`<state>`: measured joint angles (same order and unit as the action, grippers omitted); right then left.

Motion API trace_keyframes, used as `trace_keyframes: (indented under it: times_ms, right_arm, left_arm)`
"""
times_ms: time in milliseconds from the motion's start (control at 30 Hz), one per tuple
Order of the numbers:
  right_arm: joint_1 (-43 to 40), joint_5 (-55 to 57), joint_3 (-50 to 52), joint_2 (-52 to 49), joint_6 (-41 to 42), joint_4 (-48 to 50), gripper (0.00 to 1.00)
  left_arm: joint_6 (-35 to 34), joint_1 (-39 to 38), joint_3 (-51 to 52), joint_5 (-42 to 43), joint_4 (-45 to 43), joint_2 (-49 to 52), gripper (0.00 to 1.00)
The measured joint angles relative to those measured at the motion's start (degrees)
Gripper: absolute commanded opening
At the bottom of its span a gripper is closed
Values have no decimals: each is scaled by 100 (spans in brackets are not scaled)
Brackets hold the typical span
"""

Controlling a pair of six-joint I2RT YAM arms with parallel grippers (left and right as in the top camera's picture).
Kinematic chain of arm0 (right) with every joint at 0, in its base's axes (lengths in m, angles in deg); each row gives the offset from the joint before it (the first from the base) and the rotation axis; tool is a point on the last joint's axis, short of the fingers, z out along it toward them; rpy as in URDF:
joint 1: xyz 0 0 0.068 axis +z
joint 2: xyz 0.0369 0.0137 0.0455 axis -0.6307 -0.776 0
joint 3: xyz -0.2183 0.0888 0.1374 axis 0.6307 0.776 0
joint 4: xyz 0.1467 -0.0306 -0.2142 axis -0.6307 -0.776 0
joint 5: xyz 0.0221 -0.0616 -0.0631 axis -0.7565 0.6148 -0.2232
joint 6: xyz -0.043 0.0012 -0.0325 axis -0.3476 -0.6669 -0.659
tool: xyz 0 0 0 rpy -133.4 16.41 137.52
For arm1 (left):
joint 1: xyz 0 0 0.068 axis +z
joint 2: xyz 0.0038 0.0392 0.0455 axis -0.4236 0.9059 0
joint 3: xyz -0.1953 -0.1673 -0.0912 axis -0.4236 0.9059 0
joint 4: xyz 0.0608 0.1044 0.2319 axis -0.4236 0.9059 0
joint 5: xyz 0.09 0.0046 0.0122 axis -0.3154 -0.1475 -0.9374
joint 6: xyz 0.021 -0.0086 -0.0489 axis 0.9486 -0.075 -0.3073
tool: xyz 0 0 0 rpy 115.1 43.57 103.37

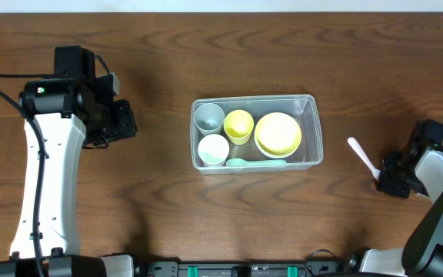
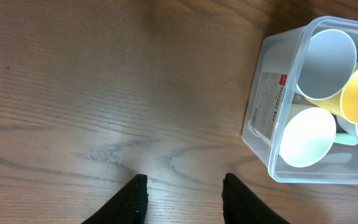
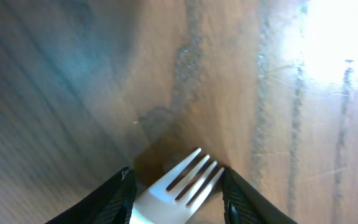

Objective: Pack container
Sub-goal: 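Close the right gripper on the white fork and rotate it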

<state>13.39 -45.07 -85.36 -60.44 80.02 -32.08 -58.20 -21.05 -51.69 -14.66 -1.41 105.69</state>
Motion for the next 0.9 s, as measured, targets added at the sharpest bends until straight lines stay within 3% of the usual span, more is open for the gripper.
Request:
trace_keyframes:
  times_ms: [300,433,900]
  right_arm:
    - [0,-2,0,0,0,-13,49]
    - [0,0,7,0,-17,24,38]
    - [0,0,9,-4,-4,72,33]
  left_arm:
    - [0,0,0,0,17,0,41]
    - [0,0,0,0,20,0,41]
    - [0,0,0,0,20,0,40]
